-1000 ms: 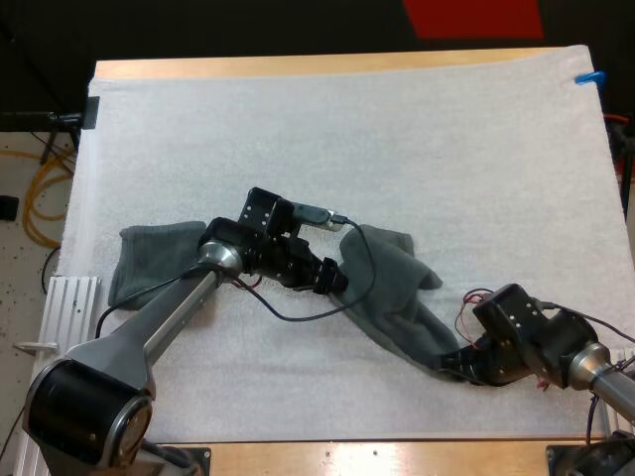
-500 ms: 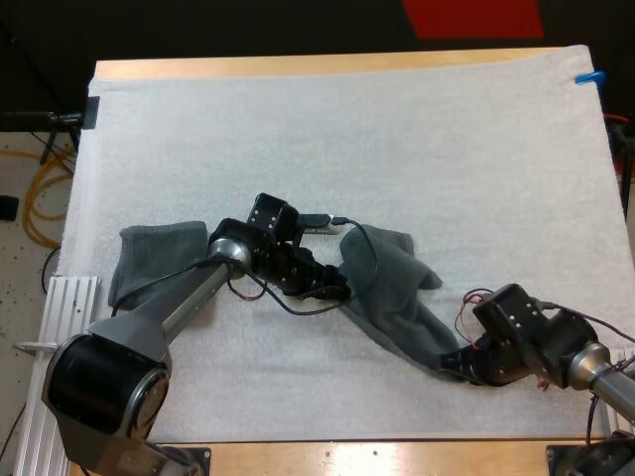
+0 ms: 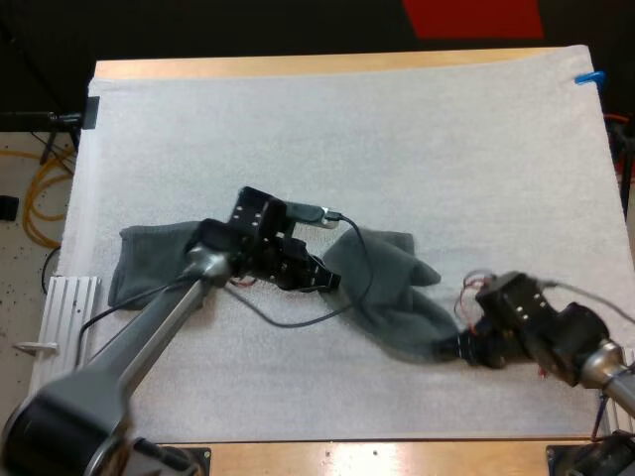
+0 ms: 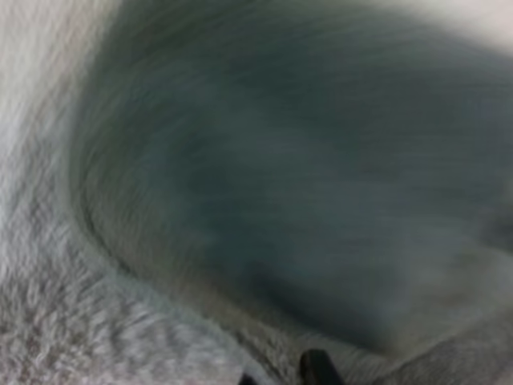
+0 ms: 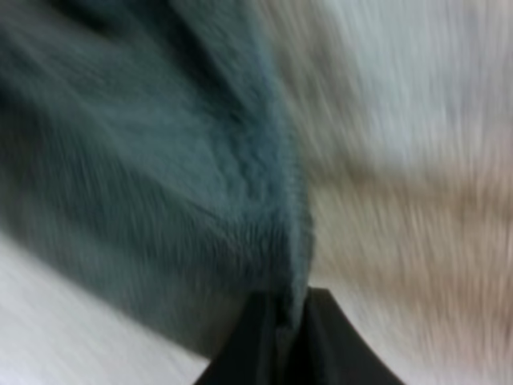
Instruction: Pick towel from pile fold and stack
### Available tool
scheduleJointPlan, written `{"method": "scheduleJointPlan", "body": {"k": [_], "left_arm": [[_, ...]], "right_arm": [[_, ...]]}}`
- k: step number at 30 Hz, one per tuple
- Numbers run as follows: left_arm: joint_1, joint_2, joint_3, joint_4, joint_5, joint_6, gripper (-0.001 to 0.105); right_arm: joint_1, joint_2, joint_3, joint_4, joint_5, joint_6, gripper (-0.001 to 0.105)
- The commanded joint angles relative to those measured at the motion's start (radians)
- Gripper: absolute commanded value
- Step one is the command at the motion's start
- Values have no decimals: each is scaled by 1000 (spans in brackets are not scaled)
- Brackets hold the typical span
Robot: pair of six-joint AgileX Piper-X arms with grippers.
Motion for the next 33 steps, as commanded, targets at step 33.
{"method": "scheduleJointPlan", "body": {"k": [33], "left_arm": [[67,-596,-266,466,-98,19,0]], "right_arm": [[0,-79,-730,575,-1,-93,0]]}}
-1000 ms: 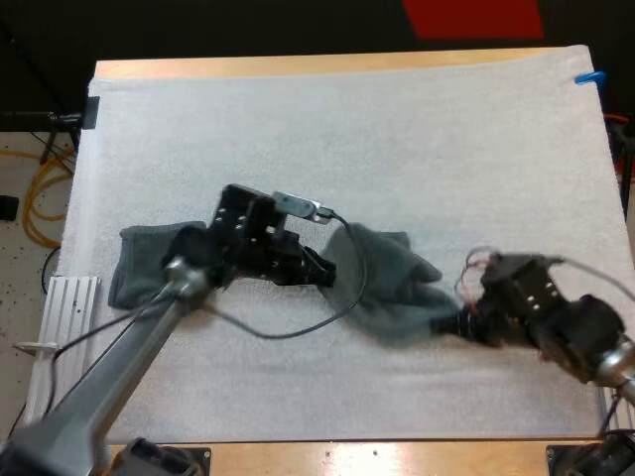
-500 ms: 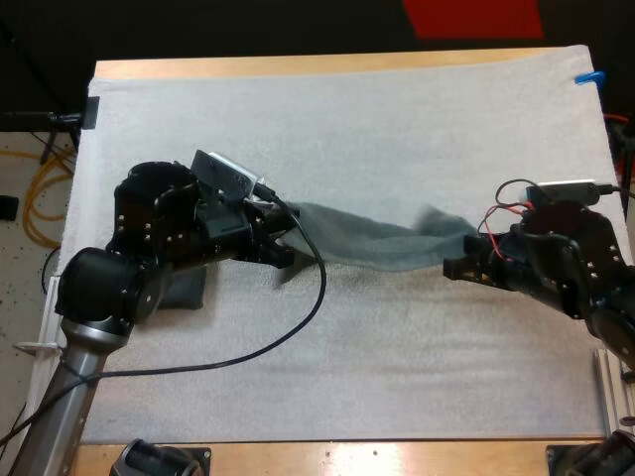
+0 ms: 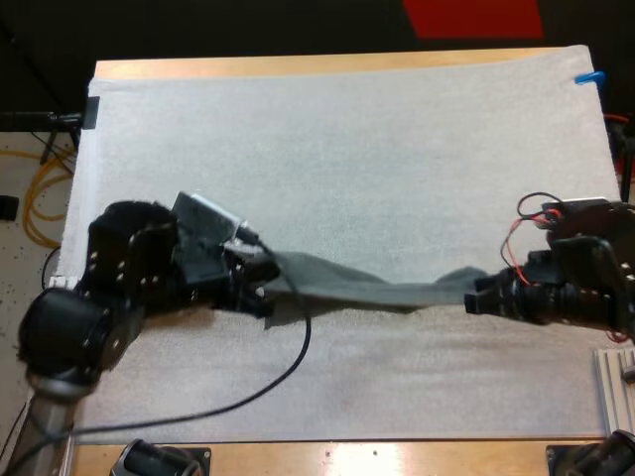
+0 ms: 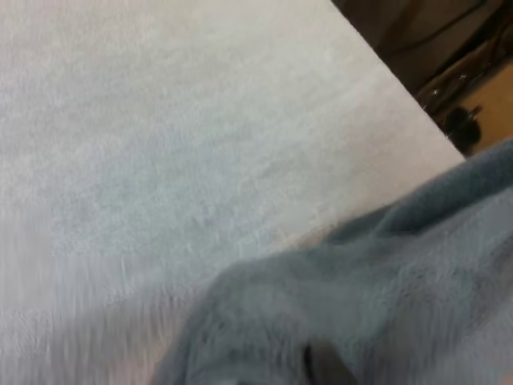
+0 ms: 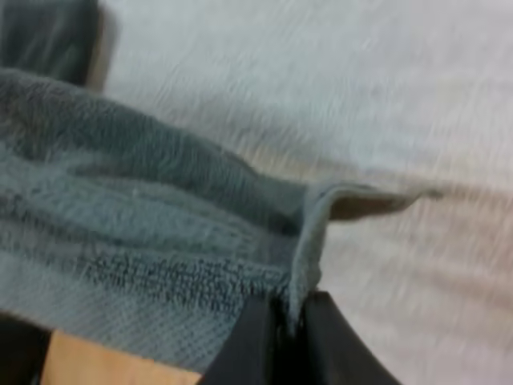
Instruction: Pick towel from pile fold and stack
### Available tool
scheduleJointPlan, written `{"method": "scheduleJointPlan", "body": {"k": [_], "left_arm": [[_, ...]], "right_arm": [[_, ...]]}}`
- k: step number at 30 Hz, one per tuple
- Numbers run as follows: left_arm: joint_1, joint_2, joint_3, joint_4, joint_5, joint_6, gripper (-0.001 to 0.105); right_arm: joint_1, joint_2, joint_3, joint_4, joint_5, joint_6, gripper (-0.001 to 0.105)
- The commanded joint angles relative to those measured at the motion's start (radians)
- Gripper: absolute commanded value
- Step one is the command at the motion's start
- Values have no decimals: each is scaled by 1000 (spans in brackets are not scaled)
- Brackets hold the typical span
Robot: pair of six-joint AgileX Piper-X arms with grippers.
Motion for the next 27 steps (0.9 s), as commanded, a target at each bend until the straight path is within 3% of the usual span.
{"method": "scheduleJointPlan", "body": {"k": [1,7,10,19,27], "left_arm": [[-3,-23,-9,22,-1,-2,0],[-3,-9,9,40,3,-2,0],[-3,37,29,13,-15,19,0],[22,300,52,-210,-83,148,0],[70,553,52,-386,-124,194,0]], "right_arm": [[0,-8,-32,60,-13,-12,0],[0,7,-25,101,-83,-7,0],[0,50,19,76,-56,-12,0],[-3,325,115,-233,99,-127,0],[-60,587,115,-509,108,-152,0]]}}
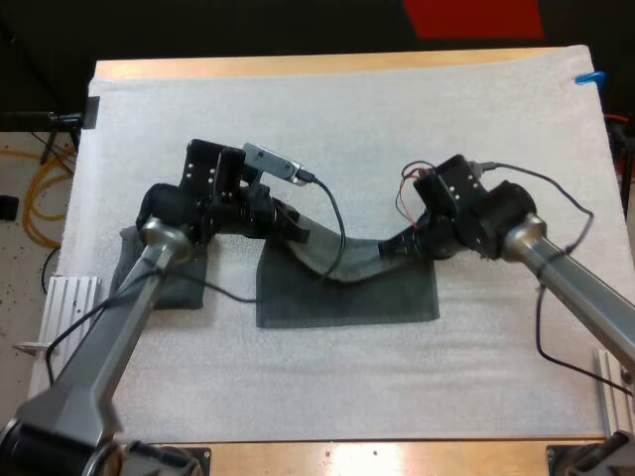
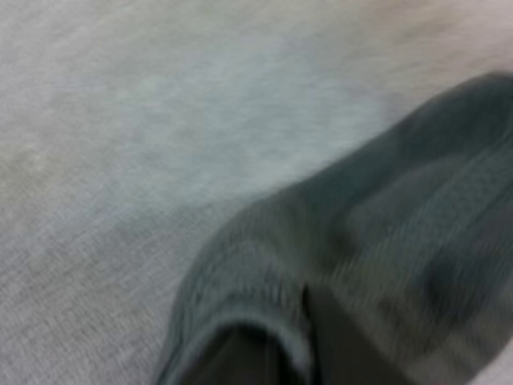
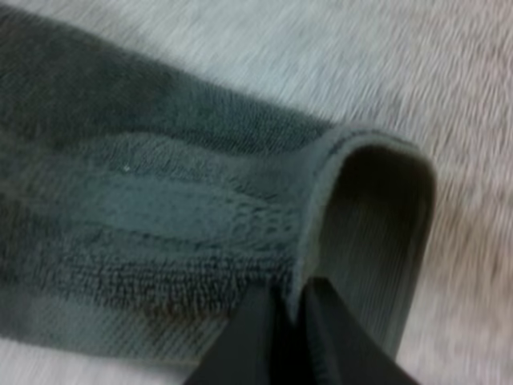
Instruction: Pick towel from pile fold and stack
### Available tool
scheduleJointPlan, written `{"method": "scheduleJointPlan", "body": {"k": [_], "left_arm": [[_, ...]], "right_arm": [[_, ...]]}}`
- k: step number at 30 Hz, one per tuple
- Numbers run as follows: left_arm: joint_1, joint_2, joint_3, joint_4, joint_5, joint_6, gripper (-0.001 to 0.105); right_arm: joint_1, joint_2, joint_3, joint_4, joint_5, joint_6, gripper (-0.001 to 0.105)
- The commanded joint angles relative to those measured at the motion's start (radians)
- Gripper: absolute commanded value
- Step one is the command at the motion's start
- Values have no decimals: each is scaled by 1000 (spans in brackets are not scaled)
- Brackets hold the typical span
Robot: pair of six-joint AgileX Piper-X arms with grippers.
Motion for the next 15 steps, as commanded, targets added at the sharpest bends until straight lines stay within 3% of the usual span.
{"method": "scheduleJointPlan", "body": {"k": [1,9,15], "left_arm": [[13,28,0,-49,-10,9,0],[65,196,0,-256,16,12,0],[87,263,0,-305,23,16,0]], "right_arm": [[-27,19,0,-49,4,-10,0],[-147,135,0,-231,-28,-2,0],[-210,197,0,-307,-90,5,0]]}}
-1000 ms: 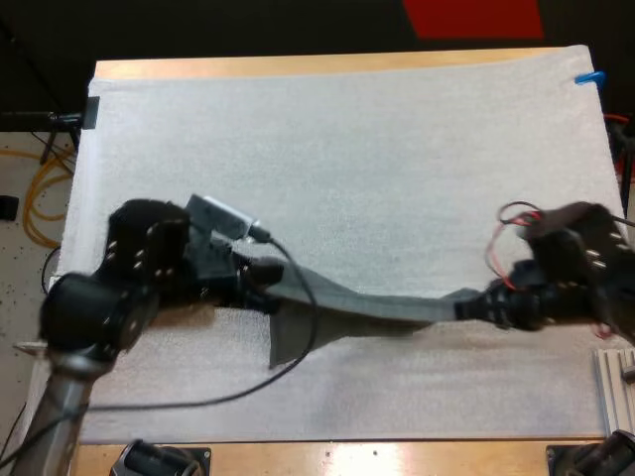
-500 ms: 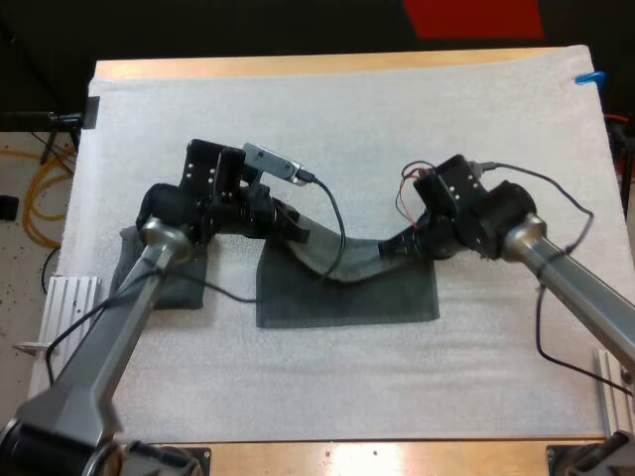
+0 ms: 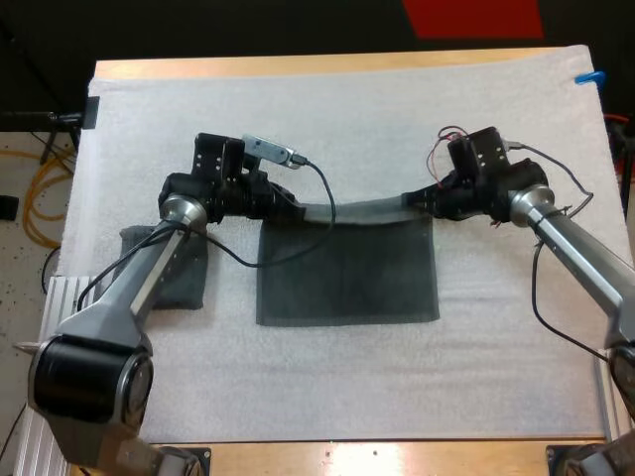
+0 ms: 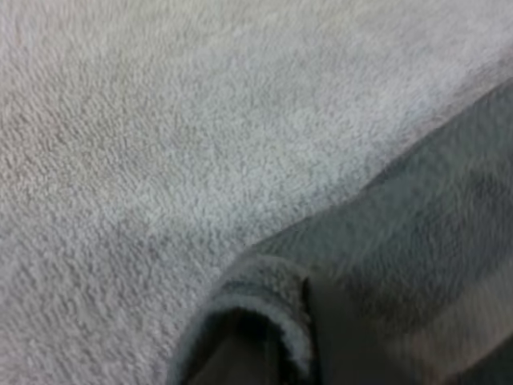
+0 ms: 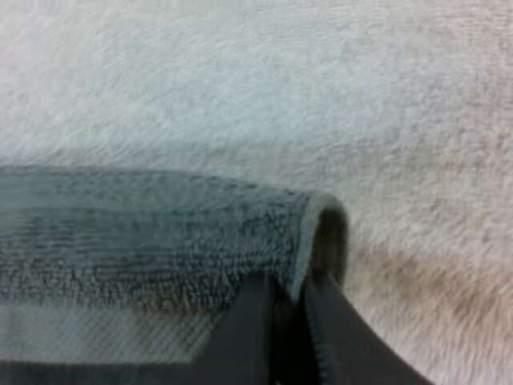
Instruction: Pick towel from pile fold and stack
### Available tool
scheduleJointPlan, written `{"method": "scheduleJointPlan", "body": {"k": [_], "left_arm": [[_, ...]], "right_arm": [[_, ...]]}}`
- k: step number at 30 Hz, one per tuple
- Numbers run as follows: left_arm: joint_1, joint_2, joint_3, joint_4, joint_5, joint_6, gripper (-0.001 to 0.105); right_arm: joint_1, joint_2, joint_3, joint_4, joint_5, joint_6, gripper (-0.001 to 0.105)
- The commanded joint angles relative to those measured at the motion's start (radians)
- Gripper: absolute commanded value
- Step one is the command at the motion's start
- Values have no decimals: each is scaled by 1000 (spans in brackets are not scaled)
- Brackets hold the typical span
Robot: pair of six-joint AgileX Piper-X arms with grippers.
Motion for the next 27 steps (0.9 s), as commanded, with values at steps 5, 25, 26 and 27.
{"method": "scheduleJointPlan", "body": {"k": [5,25,26,27], "left_arm": [[29,1,-1,-72,0,13,0],[32,-165,-23,-112,0,21,45],[32,-183,-23,-106,0,21,45],[32,-214,-23,-91,0,21,45]], "right_arm": [[-45,38,0,-65,-140,18,8],[-50,-107,-90,-136,-184,37,59],[-50,-118,-90,-128,-182,37,59],[-50,-143,-90,-108,-182,32,59]]}}
